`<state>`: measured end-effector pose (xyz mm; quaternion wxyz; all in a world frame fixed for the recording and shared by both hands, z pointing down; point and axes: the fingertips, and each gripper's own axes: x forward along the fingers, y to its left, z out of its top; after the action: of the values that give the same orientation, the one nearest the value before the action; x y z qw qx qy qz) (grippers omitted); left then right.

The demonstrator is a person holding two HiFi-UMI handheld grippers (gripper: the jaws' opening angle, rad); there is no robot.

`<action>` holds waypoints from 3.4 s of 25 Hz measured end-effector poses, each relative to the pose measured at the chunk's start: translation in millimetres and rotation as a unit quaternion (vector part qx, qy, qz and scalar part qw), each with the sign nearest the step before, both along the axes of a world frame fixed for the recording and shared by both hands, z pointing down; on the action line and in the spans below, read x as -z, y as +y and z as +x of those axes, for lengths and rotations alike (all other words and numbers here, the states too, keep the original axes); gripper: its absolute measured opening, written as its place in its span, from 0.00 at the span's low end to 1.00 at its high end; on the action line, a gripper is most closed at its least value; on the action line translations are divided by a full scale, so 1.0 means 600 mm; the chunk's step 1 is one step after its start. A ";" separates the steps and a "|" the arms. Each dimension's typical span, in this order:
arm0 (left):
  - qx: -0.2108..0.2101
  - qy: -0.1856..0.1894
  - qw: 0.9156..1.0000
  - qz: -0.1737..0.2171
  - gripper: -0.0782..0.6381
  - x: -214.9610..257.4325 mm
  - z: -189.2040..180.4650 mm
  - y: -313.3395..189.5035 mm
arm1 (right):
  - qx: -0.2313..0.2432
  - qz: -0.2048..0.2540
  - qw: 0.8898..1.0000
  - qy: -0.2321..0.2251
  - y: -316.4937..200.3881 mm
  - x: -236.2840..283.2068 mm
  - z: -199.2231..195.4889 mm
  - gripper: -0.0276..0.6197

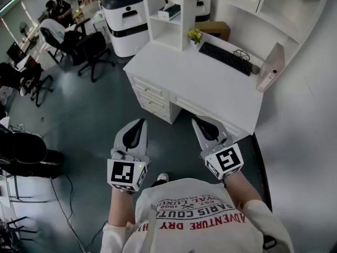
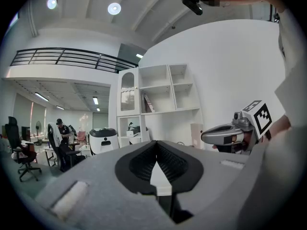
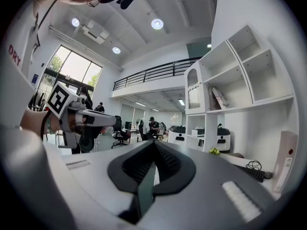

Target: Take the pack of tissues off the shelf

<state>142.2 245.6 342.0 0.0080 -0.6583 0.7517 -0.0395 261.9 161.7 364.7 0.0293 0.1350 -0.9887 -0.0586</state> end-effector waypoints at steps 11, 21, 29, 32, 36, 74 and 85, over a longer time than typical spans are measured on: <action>0.007 0.016 1.000 -0.005 0.12 -0.012 -0.013 0.013 | 0.003 -0.014 1.000 0.008 0.011 -0.014 -0.008 0.04; 0.004 0.050 0.998 0.027 0.53 -0.014 -0.067 0.000 | -0.040 -0.039 0.998 0.031 -0.009 -0.047 -0.046 0.04; -0.019 0.030 0.999 0.008 0.68 -0.026 -0.175 -0.002 | -0.073 -0.034 0.996 0.029 -0.001 -0.045 -0.144 0.04; -0.032 0.041 0.999 0.003 0.68 -0.038 -0.209 0.002 | -0.081 -0.053 0.995 0.015 0.006 -0.049 -0.181 0.04; -0.028 0.049 0.998 -0.004 0.68 -0.054 -0.257 -0.001 | -0.081 -0.034 0.995 0.043 0.001 -0.068 -0.230 0.04; -0.088 0.046 0.995 -0.010 0.68 -0.063 -0.619 -0.697 | -0.153 -0.055 0.986 0.046 -0.667 -0.073 -0.560 0.04; -0.190 0.042 0.981 -0.019 0.70 -0.063 -0.605 -0.844 | -0.242 -0.060 0.968 0.039 -0.751 -0.060 -0.554 0.04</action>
<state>-220.6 -260.8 379.8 -0.0287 -0.7902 0.6118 -0.0232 -70.6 -288.9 400.7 0.0892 0.3662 -0.9262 0.0043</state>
